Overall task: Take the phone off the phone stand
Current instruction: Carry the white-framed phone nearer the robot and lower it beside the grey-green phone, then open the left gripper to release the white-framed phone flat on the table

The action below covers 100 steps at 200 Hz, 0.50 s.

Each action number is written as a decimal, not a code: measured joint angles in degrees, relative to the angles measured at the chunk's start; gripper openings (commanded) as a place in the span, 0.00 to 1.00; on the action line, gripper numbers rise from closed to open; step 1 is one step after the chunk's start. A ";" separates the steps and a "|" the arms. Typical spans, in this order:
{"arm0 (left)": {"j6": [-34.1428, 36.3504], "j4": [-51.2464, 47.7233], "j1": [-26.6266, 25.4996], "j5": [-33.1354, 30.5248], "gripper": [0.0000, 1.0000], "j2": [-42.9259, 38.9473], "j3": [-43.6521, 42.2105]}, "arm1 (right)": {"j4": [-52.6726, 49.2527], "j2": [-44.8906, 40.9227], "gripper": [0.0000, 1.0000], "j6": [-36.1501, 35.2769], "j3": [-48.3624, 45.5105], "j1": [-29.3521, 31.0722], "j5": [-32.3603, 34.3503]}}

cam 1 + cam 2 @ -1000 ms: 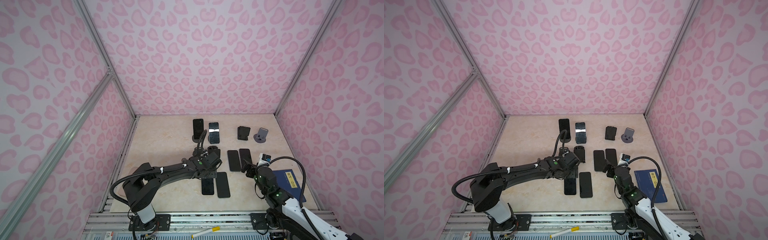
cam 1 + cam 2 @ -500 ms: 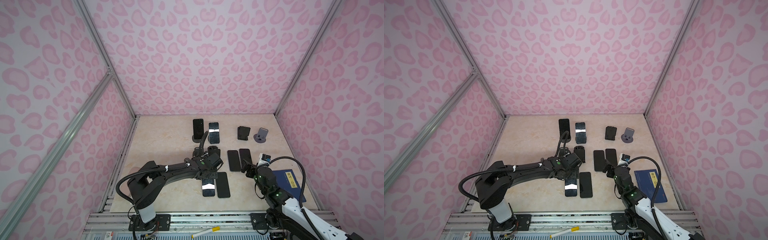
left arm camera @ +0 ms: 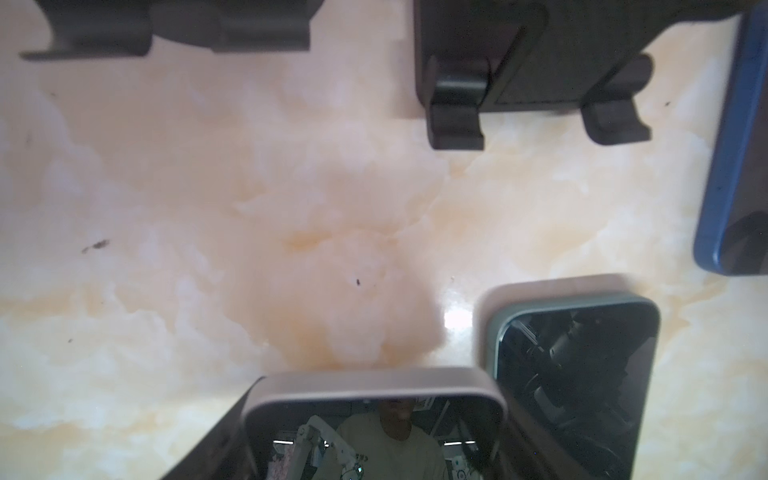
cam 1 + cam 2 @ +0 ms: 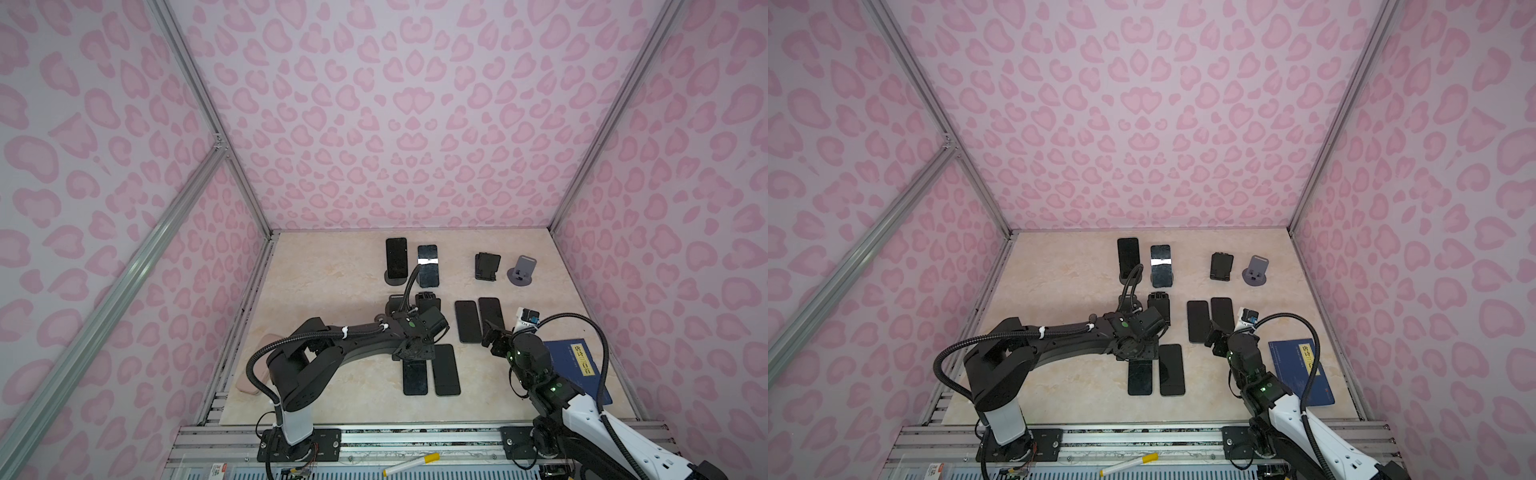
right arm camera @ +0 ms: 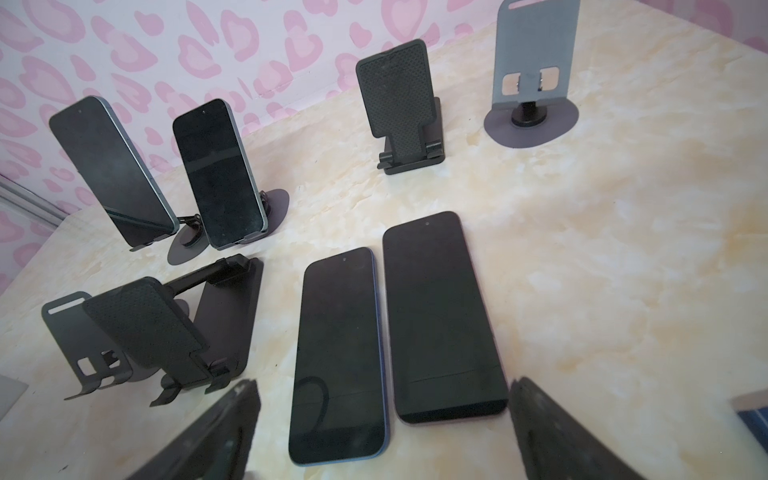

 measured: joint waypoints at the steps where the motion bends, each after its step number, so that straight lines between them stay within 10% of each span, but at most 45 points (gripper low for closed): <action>1: 0.00 0.00 0.00 0.00 0.68 0.07 0.02 | 0.00 0.02 0.96 0.00 0.00 0.00 -0.02; 100: -1.97 0.96 -0.70 -0.59 0.74 0.68 -1.88 | 0.46 0.98 0.96 0.00 -0.17 0.00 -0.63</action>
